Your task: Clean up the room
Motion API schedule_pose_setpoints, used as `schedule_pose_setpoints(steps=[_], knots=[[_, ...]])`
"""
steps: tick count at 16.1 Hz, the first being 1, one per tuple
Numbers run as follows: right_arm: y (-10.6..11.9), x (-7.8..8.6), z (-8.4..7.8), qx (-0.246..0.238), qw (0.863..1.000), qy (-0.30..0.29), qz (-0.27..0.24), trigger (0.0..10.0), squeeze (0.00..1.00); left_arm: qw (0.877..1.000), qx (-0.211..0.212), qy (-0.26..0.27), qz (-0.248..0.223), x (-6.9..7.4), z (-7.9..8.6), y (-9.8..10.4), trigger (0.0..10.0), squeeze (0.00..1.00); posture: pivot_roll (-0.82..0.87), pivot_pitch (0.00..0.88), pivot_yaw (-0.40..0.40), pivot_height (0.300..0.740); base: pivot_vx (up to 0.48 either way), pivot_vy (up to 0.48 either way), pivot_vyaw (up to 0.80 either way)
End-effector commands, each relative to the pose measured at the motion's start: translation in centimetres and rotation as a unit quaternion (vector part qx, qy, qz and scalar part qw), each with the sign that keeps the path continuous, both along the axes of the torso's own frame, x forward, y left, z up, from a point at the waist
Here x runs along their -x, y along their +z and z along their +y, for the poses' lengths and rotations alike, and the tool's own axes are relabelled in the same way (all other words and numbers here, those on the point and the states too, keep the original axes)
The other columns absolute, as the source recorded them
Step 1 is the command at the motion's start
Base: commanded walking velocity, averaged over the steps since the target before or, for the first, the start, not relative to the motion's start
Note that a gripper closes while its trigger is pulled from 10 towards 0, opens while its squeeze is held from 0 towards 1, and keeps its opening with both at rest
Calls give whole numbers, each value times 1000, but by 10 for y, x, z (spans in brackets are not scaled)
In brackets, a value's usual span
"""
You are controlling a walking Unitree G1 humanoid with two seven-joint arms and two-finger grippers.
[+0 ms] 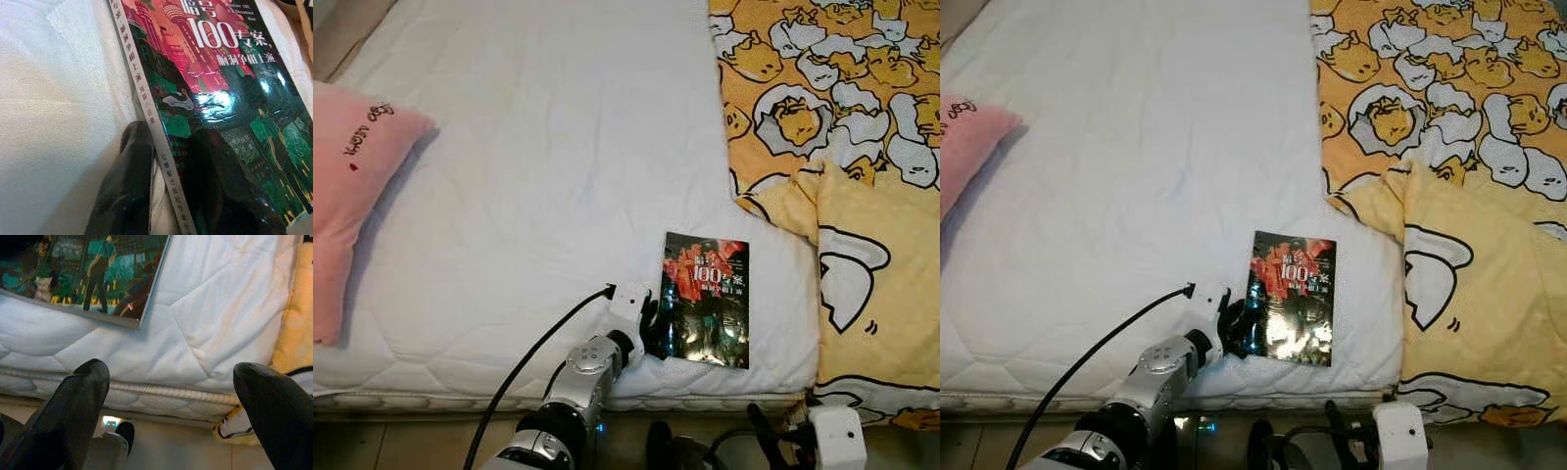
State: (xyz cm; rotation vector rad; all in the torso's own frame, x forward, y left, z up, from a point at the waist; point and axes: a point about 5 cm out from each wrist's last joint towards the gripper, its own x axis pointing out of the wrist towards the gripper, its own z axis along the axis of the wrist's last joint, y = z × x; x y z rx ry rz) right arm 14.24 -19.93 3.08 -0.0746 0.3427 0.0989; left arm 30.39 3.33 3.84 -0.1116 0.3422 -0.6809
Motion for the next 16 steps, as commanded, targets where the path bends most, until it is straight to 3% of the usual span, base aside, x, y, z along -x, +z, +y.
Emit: schedule_pose_setpoints(steps=[1, 3, 5, 6, 9, 12, 13, 14, 15, 16], knots=[[-7, 7, -5, 8, 1000, -10, 20, 10000, 0, 995, -18, -63, 70, 29, -20, -27, 0, 0, -56, 296, -80, 740, 0, 0, 0], [-5, 1, -4, 7, 1000, -16, 7, 10000, 0, 997, 4, -55, 60, 23, -19, -20, 0, 0, -50, 287, -69, 740, 0, 0, 0], [-4, -9, 0, 1, 1000, -17, -6, 10000, 0, 997, 66, -30, 40, 8, -16, -1, 0, 0, -31, 250, -51, 740, 0, 0, 0], [-5, -20, 4, -2, 1000, -18, -18, 10000, 0, 985, 170, 3, 38, -8, -11, 23, 0, 0, -19, 219, -38, 740, 0, 0, 0], [-6, -48, 6, -6, 999, -29, -41, 10000, 0, 983, 178, -31, -11, -16, -2, 46, 0, 0, 30, 112, -1, 740, 0, 0, 0], [11, -83, 10, -24, 995, -41, -88, 10000, 0, 976, 203, 21, -81, -28, 25, 81, 0, 0, 65, 2, 29, 740, 0, 0, 0], [21, -102, 11, -47, 992, -53, -109, 10000, 0, 974, 169, 57, -138, -31, 42, 94, 0, 0, 83, 0, 43, 740, 0, 0, 0], [28, -111, 11, -62, 988, -62, -124, 10000, 0, 972, 145, 78, -165, -32, 51, 99, 0, 0, 92, 0, 44, 740, 0, 0, 0], [39, -121, 10, -78, 983, -74, -146, 10000, 0, 969, 86, 128, -194, -36, 69, 102, 0, 0, 103, 0, 47, 740, 0, 0, 0], [49, -131, 11, -88, 979, -84, -165, 10000, 0, 959, 24, 158, -235, -39, 83, 107, 10000, 0, 108, 0, 48, 740, 0, 0, 0]])
